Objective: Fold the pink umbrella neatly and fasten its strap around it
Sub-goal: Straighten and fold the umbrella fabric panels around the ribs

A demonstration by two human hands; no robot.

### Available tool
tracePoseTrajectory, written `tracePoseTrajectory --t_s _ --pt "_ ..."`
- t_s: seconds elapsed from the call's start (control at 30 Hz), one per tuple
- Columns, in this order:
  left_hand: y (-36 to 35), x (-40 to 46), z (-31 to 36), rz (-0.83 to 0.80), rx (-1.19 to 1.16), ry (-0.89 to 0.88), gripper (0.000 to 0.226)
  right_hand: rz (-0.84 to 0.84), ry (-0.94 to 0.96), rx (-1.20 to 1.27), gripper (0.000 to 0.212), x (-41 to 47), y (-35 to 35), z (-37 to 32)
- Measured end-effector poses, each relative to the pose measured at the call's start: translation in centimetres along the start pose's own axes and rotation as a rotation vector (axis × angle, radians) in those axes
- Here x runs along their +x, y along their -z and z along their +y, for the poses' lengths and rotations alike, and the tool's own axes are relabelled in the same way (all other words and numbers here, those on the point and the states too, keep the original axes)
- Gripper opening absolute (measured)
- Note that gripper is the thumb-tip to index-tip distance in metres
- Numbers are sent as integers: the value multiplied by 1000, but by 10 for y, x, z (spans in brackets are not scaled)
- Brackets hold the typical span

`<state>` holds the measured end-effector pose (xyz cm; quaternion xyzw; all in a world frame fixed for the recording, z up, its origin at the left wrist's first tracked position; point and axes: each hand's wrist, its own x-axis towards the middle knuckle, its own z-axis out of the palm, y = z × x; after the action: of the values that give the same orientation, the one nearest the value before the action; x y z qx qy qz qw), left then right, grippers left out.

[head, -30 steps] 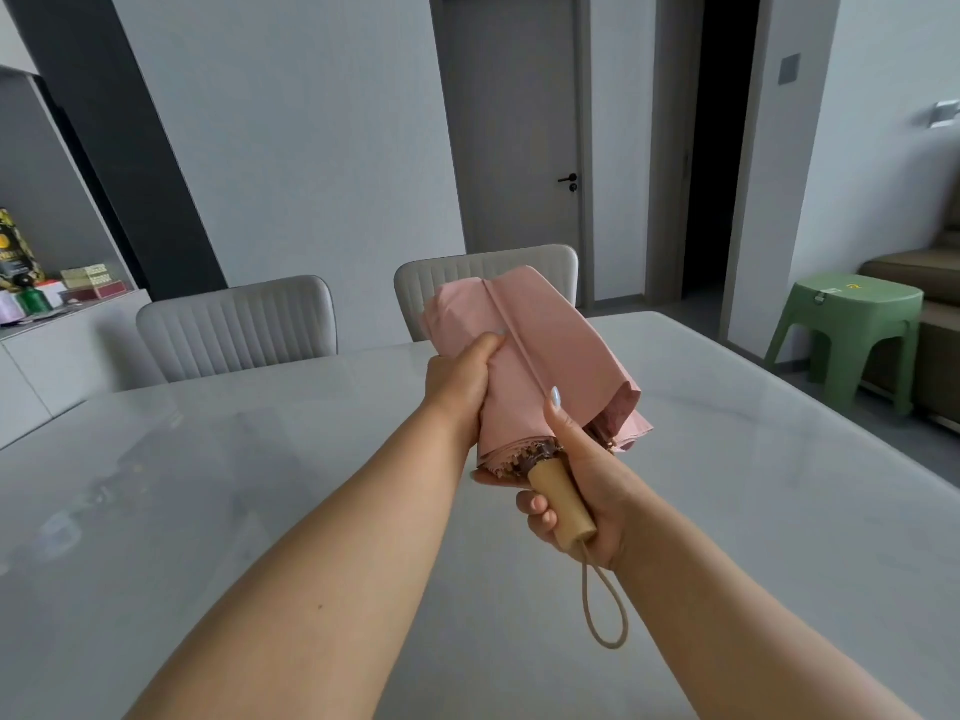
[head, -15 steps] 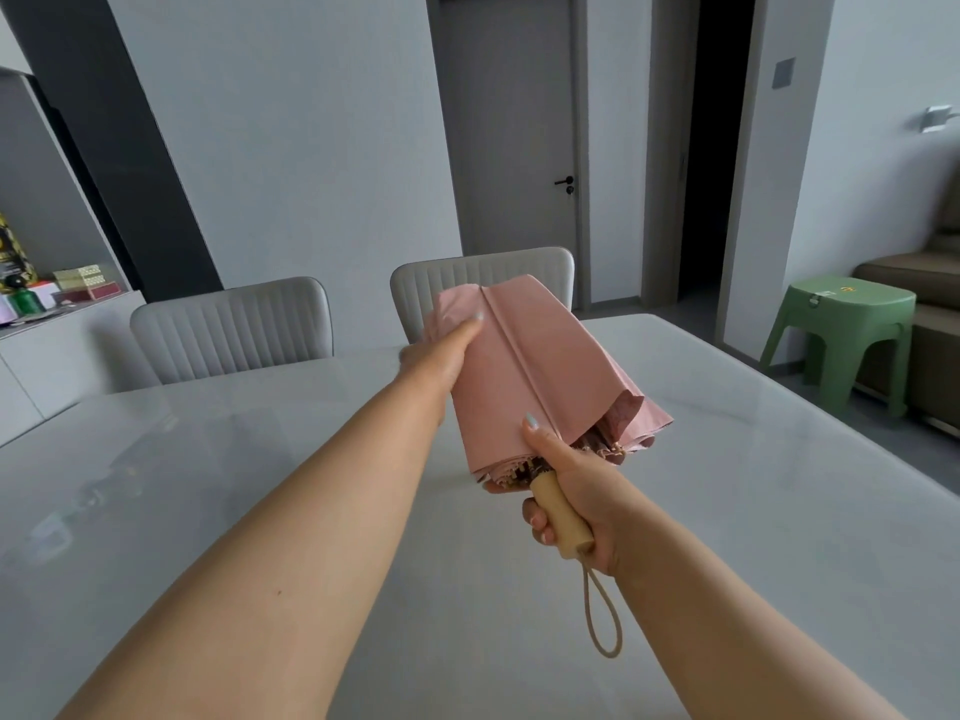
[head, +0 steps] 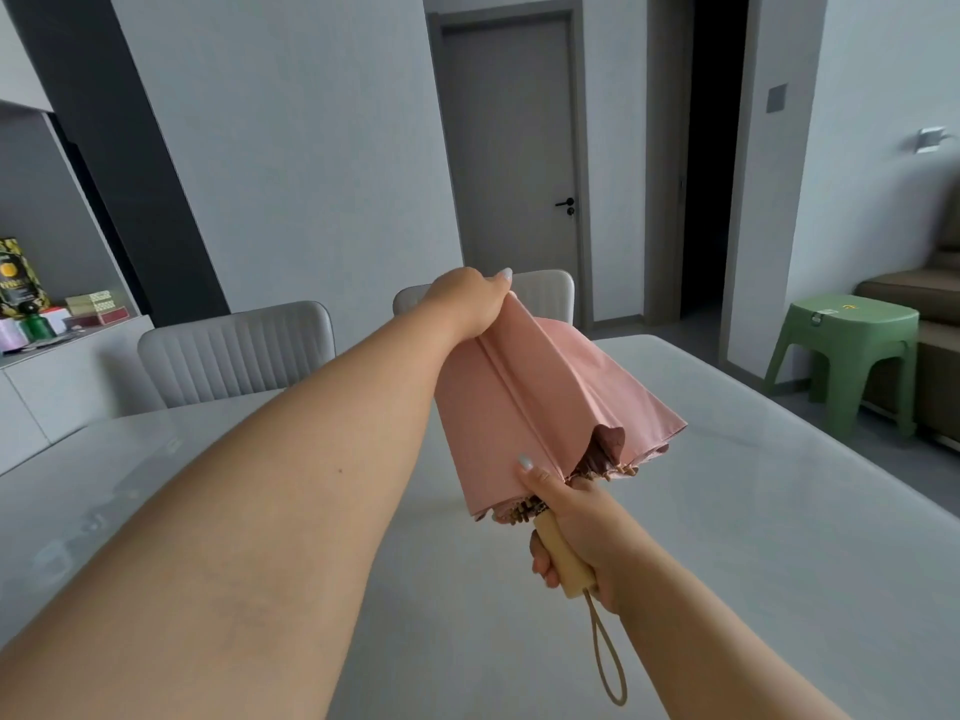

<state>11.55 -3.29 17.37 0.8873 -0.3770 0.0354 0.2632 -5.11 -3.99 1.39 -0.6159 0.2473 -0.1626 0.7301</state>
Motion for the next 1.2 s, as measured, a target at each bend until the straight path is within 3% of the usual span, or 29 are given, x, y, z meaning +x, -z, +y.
tracePoseTrajectory --t_s 0.1,0.23,0.3,0.43,0.63,0.73,1.0,1.13,1.2 --pt "4 3 -1 -11 -1 90 71 6 -8 -28 44 0 0 -1" --pt "14 7 1 -145 -435 158 74 -7 -14 -61 48 0 -1 0" --pt "17 8 2 -213 -502 175 69 -25 -12 -62 47 -1 0 -1" --pt "23 11 2 -250 -494 198 21 -62 0 -58 52 -1 -1 1" --pt "27 9 -5 -248 -804 191 44 -98 38 23 48 -3 -2 1" --pt "29 4 -5 -269 -727 200 48 -95 20 30 49 -5 -2 0" --pt "28 8 -13 -299 -815 187 58 -114 12 23 51 -9 -3 -2" --pt "27 3 -10 -239 -495 222 27 -101 -5 23 44 -8 -4 -1" --pt "28 1 -8 -230 -490 232 13 -102 -10 24 50 -5 -5 1"
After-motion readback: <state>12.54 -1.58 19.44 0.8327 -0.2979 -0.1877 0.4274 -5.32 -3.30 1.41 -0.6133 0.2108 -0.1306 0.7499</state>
